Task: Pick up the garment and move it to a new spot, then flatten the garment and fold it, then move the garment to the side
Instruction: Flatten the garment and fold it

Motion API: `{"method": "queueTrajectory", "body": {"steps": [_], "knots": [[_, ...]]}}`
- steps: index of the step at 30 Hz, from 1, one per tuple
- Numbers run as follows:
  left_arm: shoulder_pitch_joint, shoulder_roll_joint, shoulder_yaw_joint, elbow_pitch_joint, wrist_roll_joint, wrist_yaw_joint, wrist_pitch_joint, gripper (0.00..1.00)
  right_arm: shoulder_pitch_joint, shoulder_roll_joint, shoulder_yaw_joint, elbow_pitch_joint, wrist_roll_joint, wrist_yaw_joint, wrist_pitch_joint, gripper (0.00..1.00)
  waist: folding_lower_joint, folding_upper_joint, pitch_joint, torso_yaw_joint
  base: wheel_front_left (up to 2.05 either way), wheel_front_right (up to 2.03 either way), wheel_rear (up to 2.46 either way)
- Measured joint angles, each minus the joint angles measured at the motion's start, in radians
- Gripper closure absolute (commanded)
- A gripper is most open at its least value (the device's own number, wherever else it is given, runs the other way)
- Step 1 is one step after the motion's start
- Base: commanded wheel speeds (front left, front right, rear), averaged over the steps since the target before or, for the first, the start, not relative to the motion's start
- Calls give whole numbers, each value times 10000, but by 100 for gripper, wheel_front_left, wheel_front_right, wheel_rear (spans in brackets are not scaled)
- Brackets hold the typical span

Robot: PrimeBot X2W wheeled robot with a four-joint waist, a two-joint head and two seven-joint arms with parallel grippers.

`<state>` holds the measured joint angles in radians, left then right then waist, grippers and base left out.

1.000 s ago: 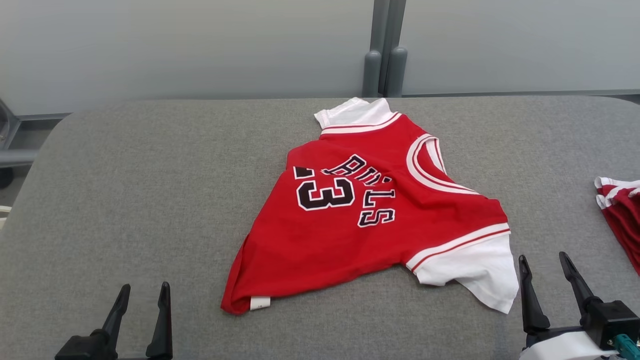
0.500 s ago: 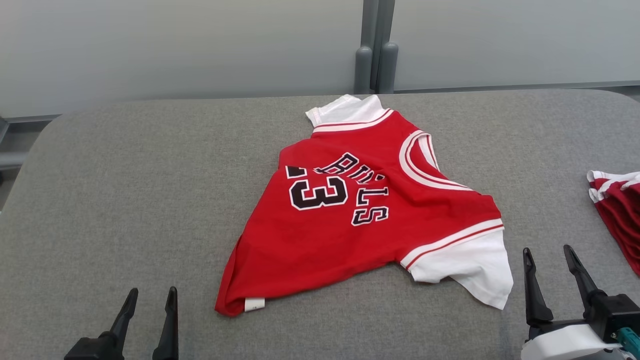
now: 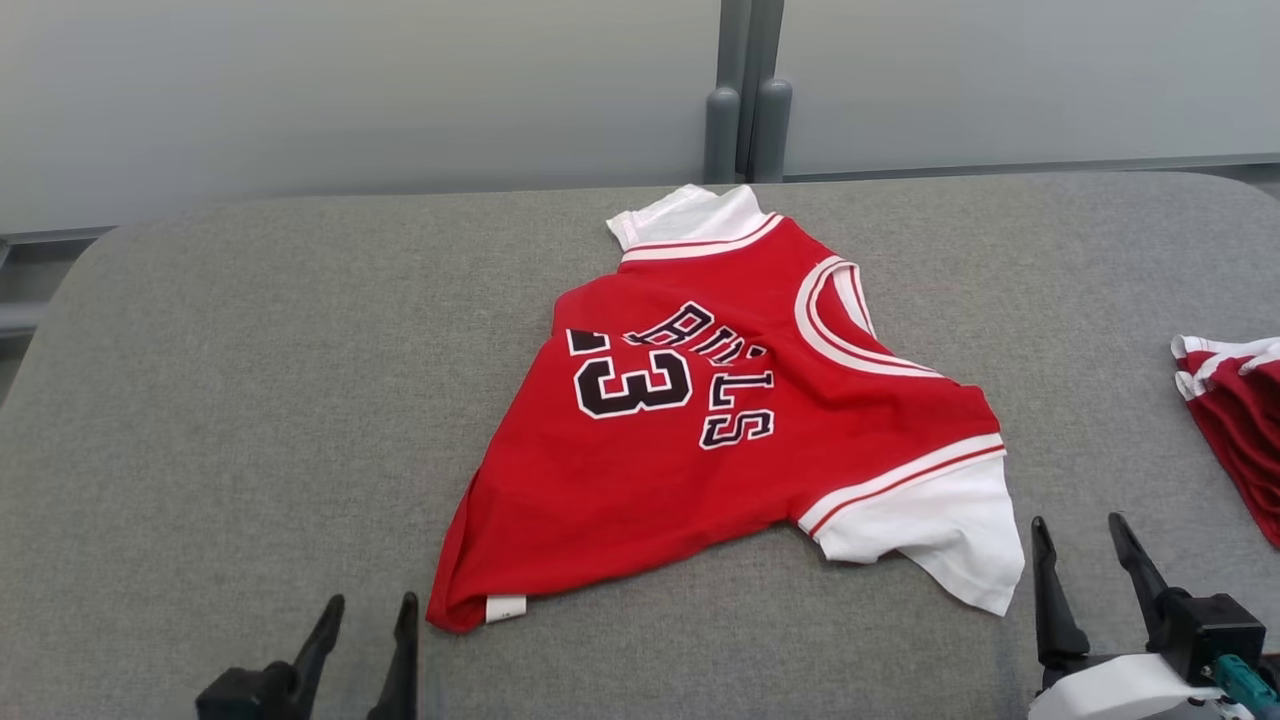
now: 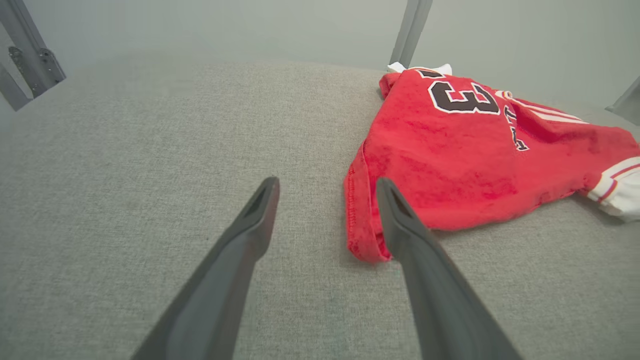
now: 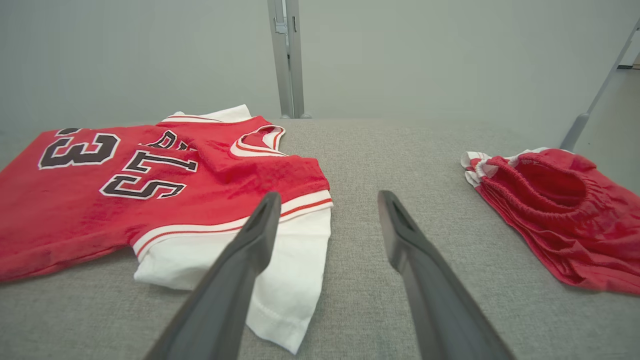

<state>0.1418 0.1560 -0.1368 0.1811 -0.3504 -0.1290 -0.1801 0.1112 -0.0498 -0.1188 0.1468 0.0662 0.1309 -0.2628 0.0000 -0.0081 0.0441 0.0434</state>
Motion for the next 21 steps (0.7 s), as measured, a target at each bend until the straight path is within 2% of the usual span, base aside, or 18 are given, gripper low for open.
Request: {"method": "queueTrajectory", "body": {"steps": [4,10,11,15,21], "knots": [[180,-111,-489,-573,-372,-4,1298,0,-399,12,215,481,-88,0,731,0,0,0,164,-17,0,0,0],[532,-169,-796,-1764,-863,288,3308,0,-1215,-351,777,708,163,4,2740,0,0,0,528,-83,0,0,0],[532,-169,-796,-1764,-863,288,3308,0,-1215,-351,777,708,163,4,2740,0,0,0,528,-83,0,0,0],[556,-121,-842,-2571,-915,573,4094,0,-1344,-617,848,407,426,6,3975,0,0,0,790,-49,0,0,0],[548,59,-650,-2978,-744,999,4393,0,-1348,-654,968,-10,548,6,5384,0,0,0,1149,-18,0,0,0]]}}
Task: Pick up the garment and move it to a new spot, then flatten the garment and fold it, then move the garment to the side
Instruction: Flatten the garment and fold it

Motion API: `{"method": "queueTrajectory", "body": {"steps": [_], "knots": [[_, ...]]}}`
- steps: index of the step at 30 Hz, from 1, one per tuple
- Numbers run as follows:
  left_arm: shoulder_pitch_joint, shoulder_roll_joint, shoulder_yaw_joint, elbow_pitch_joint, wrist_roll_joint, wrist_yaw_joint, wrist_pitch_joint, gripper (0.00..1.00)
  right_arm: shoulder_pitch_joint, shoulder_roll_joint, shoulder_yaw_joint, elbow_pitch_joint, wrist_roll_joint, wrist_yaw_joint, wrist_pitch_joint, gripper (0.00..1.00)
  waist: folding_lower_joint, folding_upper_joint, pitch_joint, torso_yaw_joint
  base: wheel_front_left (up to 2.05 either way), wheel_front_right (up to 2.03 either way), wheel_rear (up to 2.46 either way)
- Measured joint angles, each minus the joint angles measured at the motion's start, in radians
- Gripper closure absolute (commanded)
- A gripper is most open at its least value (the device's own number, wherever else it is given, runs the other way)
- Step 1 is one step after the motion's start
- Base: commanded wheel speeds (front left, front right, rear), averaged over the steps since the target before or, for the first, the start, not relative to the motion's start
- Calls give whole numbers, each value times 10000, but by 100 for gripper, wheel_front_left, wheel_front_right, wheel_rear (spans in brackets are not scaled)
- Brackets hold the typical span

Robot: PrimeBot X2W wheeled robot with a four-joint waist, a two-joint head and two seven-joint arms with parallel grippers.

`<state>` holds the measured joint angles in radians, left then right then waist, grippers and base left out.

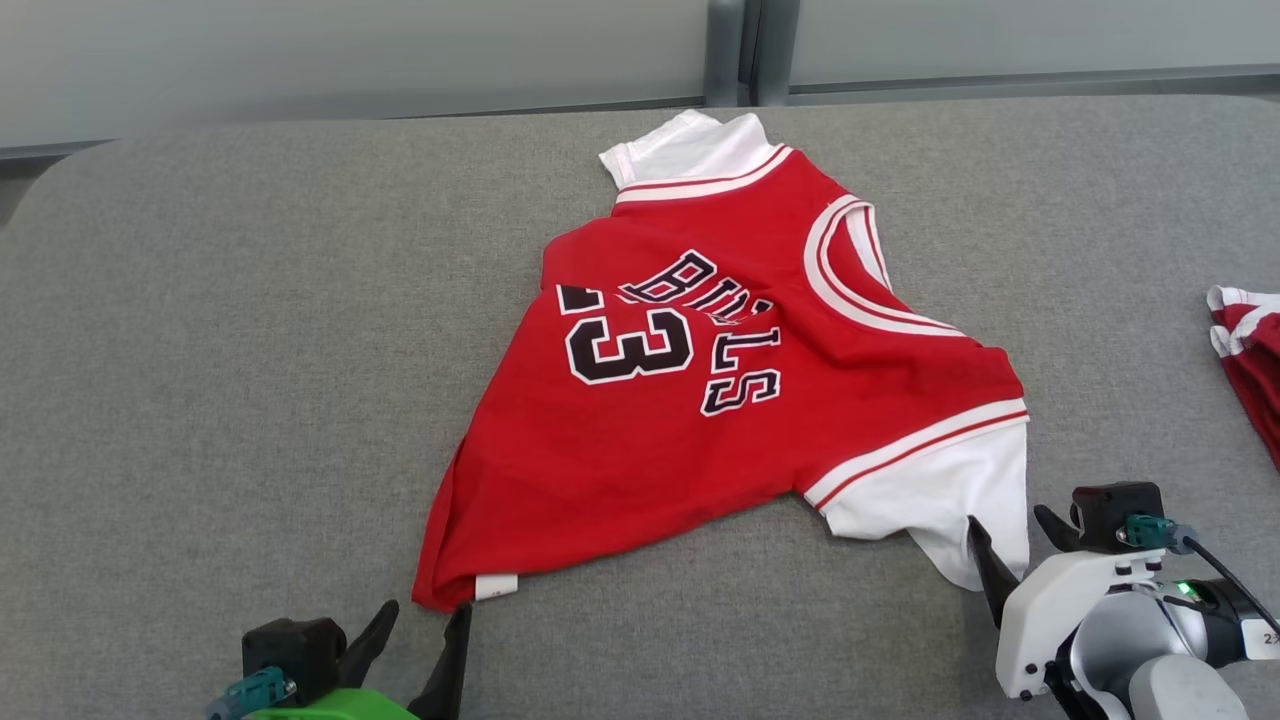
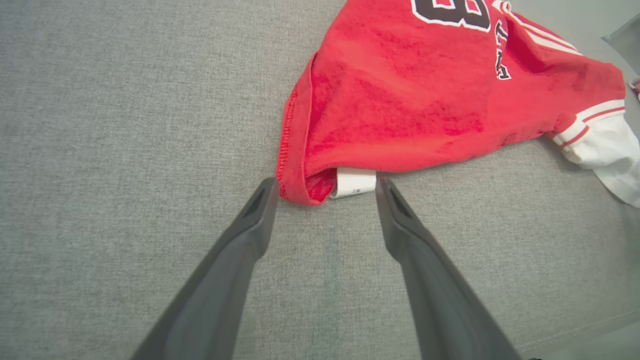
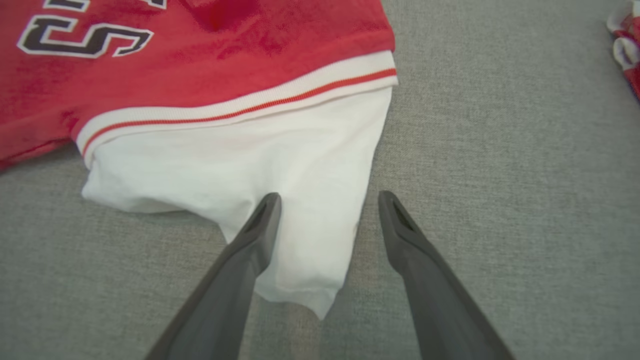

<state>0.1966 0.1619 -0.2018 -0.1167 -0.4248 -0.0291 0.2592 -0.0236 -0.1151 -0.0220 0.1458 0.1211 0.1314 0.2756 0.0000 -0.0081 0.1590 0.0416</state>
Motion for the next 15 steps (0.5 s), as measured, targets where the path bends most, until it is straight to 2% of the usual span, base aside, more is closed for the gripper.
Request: {"method": "queueTrajectory", "body": {"steps": [6,15], "knots": [[-22,59,-23,104,134,125,4,0,221,23,84,-286,115,-2,479,0,0,1,257,42,0,0,0],[-846,-71,-265,993,355,119,-230,0,229,115,222,-378,173,-2,472,0,0,0,470,20,0,0,0]]}}
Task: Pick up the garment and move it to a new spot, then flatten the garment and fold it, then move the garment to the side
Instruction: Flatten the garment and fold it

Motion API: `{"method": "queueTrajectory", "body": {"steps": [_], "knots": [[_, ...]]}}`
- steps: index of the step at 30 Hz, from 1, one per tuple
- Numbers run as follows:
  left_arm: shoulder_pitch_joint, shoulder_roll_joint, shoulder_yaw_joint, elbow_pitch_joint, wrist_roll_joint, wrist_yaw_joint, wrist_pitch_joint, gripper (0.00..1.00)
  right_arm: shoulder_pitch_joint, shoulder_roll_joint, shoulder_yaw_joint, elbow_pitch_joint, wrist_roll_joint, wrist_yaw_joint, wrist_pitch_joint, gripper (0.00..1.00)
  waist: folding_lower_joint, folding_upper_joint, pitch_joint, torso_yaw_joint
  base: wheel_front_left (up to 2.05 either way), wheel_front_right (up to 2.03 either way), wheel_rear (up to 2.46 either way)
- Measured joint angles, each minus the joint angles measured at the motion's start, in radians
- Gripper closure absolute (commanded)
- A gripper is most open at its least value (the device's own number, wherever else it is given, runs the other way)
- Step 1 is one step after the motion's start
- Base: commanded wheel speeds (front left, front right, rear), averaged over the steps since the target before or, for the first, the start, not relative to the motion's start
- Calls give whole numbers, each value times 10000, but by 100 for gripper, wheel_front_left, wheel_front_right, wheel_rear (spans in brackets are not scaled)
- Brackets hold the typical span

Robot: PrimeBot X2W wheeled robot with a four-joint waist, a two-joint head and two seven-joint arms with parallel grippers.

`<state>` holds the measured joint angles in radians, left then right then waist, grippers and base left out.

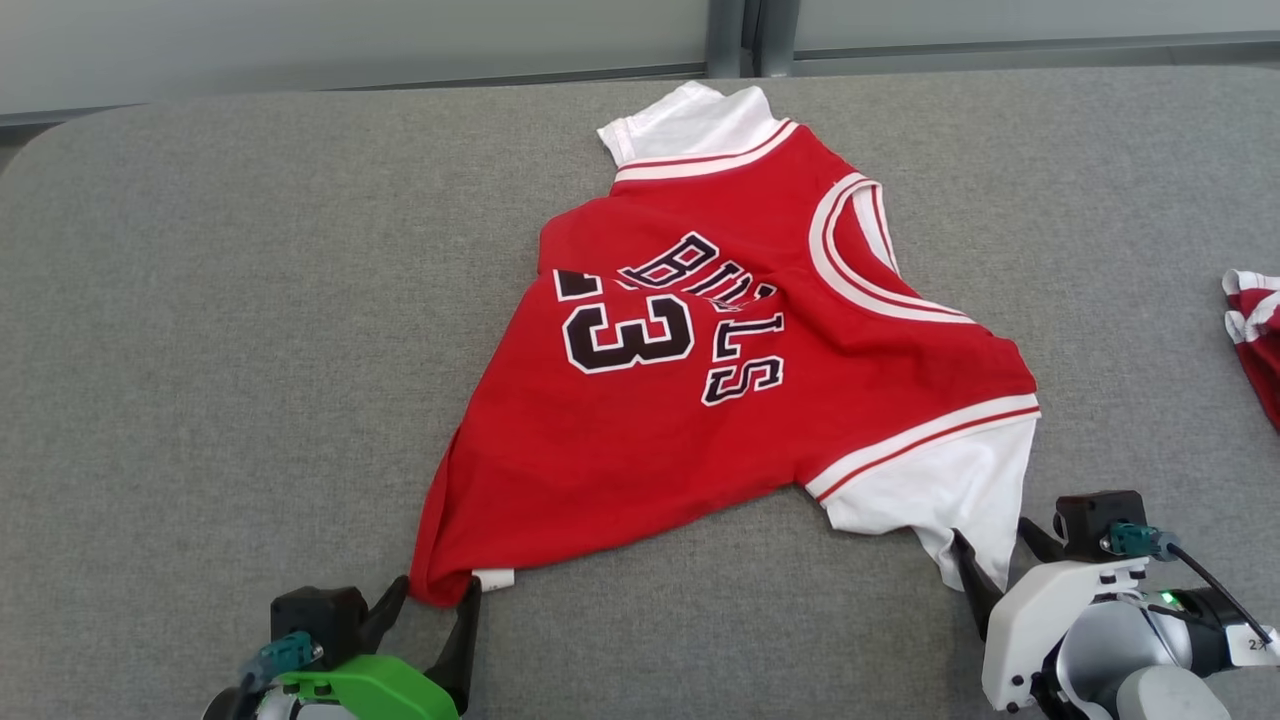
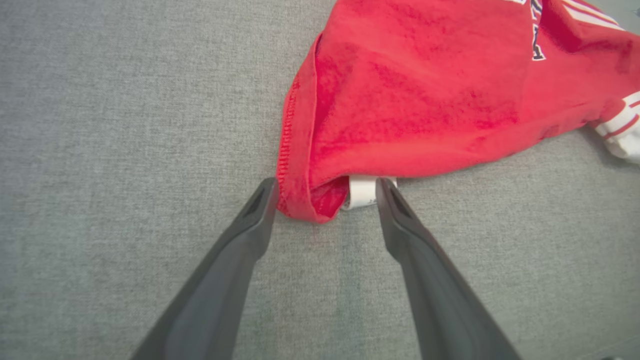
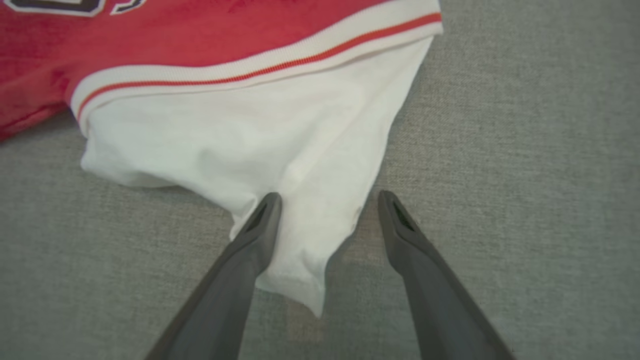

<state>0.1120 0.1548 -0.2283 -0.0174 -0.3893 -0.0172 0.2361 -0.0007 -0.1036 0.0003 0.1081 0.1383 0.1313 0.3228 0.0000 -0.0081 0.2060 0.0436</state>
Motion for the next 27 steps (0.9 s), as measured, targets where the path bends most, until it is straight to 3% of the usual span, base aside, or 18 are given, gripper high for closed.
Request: {"method": "queueTrajectory", "body": {"steps": [10,12,13,14,24,25,26,27], "knots": [[-233,4,-10,959,56,12,-247,1,-32,0,56,209,12,2,-165,0,0,0,-43,-149,0,0,0],[-262,48,-25,1057,107,12,-391,67,-31,8,52,265,13,2,-178,0,0,0,-87,-154,0,0,0],[-278,54,-23,1099,115,19,-443,95,-30,13,56,293,13,2,-180,0,0,0,-107,-157,0,0,0],[-293,56,-29,1145,115,27,-466,100,-30,19,56,318,15,2,-196,0,0,0,-120,-157,0,0,0],[-429,100,-171,1197,-12,-263,-696,100,-196,-8,355,577,282,-4,-520,0,0,0,-228,-108,0,0,0],[-430,96,-165,1156,-113,-278,-690,100,-248,-2,435,589,399,-4,-535,21,0,0,-238,-105,0,0,0],[-433,94,-161,1108,-217,-309,-663,100,-282,-4,527,600,554,-4,-593,75,0,0,-248,-100,0,0,0],[-433,94,-157,1051,-330,-362,-600,100,-310,-2,648,608,809,-4,-633,100,0,0,-261,-95,0,0,0]]}}
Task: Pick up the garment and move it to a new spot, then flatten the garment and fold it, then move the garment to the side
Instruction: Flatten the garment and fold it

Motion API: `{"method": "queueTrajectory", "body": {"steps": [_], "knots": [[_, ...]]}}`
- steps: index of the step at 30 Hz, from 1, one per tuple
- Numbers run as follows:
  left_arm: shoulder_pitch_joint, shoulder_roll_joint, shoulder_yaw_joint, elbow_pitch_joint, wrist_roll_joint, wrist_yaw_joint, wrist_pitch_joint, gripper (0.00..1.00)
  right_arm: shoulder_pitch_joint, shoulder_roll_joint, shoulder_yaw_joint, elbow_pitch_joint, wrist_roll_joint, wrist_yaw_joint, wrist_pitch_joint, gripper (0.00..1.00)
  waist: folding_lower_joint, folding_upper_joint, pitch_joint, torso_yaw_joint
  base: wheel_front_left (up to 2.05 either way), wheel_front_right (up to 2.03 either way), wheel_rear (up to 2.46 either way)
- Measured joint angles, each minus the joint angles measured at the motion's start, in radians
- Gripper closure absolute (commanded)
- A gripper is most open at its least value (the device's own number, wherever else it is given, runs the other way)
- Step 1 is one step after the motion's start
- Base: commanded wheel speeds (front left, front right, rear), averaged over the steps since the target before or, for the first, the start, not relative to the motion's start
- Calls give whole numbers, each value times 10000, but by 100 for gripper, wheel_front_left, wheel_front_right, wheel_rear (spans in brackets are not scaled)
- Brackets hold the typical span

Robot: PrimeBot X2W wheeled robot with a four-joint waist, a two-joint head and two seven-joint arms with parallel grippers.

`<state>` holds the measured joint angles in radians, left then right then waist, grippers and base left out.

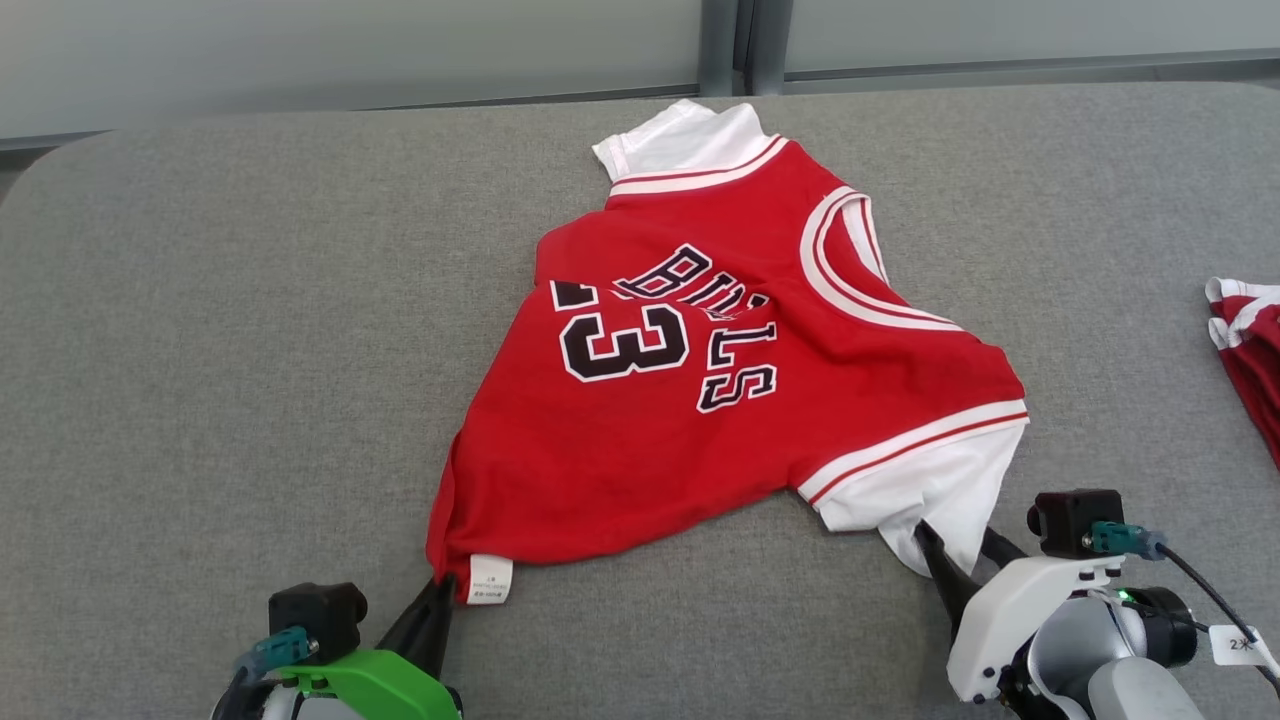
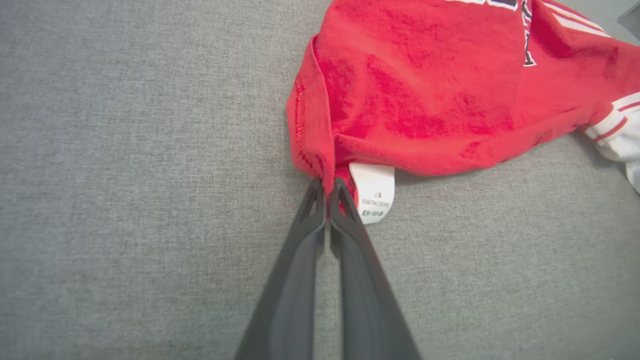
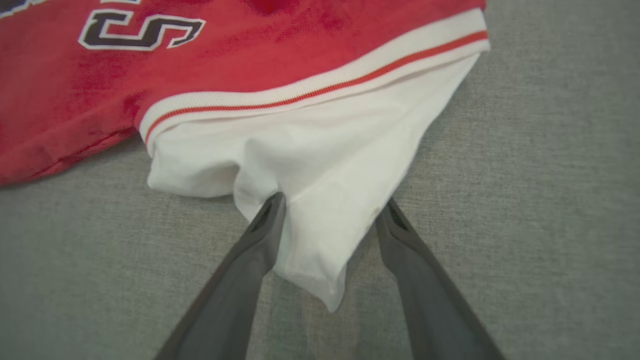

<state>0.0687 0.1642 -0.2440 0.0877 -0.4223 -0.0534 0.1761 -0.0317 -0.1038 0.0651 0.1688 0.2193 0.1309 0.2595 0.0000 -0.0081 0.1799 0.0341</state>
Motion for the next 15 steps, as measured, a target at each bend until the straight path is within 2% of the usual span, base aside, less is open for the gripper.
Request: {"method": "queueTrajectory", "body": {"steps": [4,8,12,15], "knots": [[54,-173,61,-474,-907,-232,523,100,-109,272,-46,-226,2359,-2,33,100,0,0,-91,24,0,0,0],[313,-94,240,-1482,-2163,-431,1459,100,-512,347,-1110,-1137,4750,-4,366,100,0,0,-197,-13,0,0,0],[562,451,614,-2819,-3668,-554,2604,100,-1189,211,-2583,-2040,6416,-4,1338,100,0,0,-333,-90,0,0,0],[694,982,1055,-3908,-5010,-623,3505,100,-1752,73,-3720,-2612,7189,-6,2316,100,0,0,-457,-132,0,0,0]]}}
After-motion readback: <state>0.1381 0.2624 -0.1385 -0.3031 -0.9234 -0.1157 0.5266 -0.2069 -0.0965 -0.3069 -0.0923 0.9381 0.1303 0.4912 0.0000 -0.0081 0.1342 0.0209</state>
